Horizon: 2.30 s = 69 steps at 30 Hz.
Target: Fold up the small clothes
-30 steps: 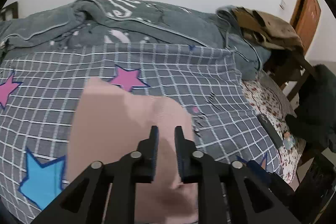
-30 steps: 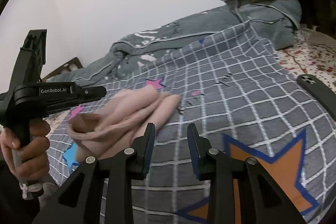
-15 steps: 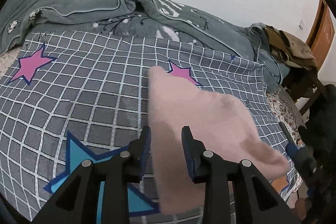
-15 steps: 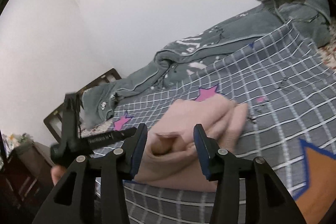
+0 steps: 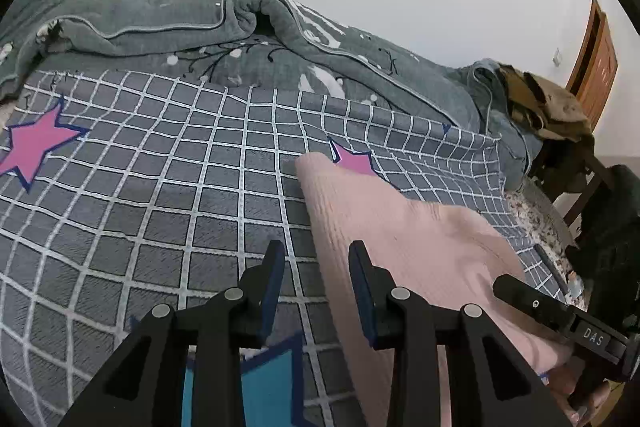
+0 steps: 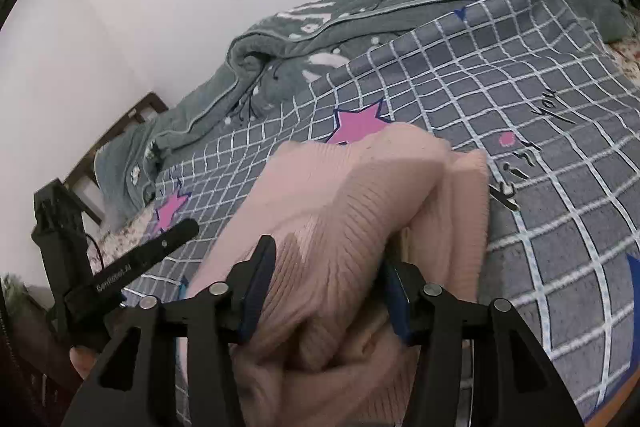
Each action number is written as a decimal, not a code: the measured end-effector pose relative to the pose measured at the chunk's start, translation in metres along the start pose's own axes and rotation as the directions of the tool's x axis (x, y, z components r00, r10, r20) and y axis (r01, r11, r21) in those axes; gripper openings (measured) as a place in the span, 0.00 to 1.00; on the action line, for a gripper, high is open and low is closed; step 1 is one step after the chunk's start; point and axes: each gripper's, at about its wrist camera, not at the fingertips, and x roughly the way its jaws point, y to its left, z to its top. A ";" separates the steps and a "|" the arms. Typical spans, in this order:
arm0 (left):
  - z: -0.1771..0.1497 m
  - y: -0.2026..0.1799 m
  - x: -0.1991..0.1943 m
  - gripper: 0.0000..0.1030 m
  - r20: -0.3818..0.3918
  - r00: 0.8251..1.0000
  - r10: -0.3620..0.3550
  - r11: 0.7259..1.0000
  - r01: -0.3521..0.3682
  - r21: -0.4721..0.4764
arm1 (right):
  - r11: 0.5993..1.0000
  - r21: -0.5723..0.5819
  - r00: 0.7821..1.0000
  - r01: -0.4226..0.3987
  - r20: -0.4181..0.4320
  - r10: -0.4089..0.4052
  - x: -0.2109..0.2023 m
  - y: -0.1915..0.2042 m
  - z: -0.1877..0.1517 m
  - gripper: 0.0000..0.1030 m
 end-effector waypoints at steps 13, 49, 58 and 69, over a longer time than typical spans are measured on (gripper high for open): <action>-0.018 0.028 0.021 0.31 -0.095 0.992 -0.086 0.991 0.075 -0.114 | 0.995 -0.062 0.996 0.084 0.048 -0.081 0.002 -0.020 -0.001 0.18; -0.022 0.009 -0.010 0.48 -0.040 0.987 -0.158 0.985 0.155 -0.072 | 0.978 -0.145 0.987 0.148 0.086 -0.137 -0.056 -0.001 -0.042 0.33; -0.017 0.000 -0.001 0.50 -0.053 0.987 -0.150 0.989 0.150 -0.019 | 0.975 -0.100 0.980 0.199 0.024 -0.198 -0.006 -0.011 -0.003 0.32; -0.018 -0.003 0.008 0.50 -0.077 0.974 -0.212 0.977 0.209 -0.052 | 0.974 -0.082 0.975 0.211 0.094 -0.204 -0.021 -0.036 -0.018 0.35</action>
